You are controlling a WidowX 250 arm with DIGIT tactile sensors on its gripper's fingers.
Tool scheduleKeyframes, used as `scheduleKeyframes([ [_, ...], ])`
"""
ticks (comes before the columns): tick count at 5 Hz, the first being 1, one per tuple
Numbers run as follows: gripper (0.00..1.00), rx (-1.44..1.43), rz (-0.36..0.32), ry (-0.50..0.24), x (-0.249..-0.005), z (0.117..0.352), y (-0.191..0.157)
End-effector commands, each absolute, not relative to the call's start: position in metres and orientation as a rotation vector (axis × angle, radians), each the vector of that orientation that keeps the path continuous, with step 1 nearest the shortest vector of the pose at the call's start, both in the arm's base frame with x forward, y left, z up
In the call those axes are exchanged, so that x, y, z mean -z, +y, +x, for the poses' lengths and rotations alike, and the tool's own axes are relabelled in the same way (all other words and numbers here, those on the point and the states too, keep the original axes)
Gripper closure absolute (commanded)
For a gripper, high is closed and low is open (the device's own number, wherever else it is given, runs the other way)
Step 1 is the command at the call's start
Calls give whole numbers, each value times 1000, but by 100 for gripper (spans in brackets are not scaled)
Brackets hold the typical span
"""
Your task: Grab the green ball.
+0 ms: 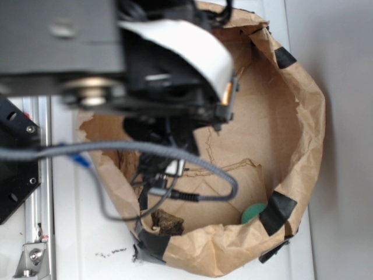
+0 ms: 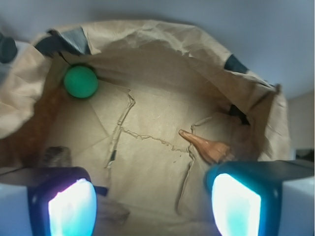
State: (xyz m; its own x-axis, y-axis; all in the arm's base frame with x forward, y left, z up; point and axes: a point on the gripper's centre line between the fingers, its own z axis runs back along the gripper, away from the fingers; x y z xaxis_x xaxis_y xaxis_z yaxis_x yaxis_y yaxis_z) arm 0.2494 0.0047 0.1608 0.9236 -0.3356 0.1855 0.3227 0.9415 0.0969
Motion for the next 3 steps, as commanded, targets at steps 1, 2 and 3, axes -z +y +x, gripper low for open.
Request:
scheduleKeyframes([
  [1, 0, 442, 31, -194, -121, 276, 7],
  [2, 0, 509, -37, -206, -101, 287, -8],
  [3, 0, 590, -106, -248, -91, 297, -34],
])
